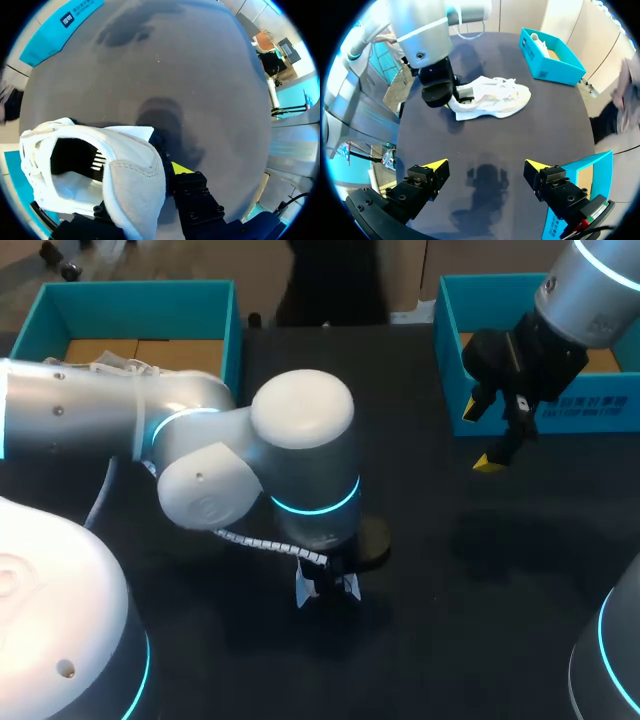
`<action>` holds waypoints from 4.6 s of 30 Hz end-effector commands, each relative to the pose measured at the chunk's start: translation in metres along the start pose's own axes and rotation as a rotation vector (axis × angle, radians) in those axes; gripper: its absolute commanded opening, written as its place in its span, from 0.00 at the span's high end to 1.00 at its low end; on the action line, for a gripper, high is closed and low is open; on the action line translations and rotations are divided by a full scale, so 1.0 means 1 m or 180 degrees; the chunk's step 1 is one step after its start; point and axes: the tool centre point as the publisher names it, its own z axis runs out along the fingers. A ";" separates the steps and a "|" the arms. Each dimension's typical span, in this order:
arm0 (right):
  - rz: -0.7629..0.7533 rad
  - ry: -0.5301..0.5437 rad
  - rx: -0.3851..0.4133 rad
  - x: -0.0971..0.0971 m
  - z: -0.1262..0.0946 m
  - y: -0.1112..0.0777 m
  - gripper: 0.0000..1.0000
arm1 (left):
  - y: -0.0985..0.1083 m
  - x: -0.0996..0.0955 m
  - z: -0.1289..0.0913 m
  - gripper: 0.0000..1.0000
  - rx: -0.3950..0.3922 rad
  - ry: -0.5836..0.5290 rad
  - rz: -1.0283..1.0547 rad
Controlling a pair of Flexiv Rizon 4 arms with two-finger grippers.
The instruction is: Take the shoe out of the shoebox, open the shoe tongue, remove and reinsert the insole, then place the shoe into the shoebox
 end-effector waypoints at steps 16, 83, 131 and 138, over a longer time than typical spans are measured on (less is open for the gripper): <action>0.0000 -0.0002 0.0005 0.000 0.001 0.000 0.00 | 0.015 -0.013 -0.152 1.00 -0.0288 -0.0136 0.0024; 0.0000 -0.0002 0.0005 0.000 0.001 0.000 0.00 | 0.143 -0.147 -0.262 1.00 -0.0346 -0.0130 0.0335; 0.0000 -0.0002 0.0005 0.000 0.001 0.000 0.00 | 0.337 -0.401 -0.254 1.00 -0.0910 -0.0181 0.0513; 0.0000 -0.0002 0.0005 0.000 0.001 0.000 0.00 | 0.363 -0.434 -0.248 1.00 -0.0780 -0.0098 0.0406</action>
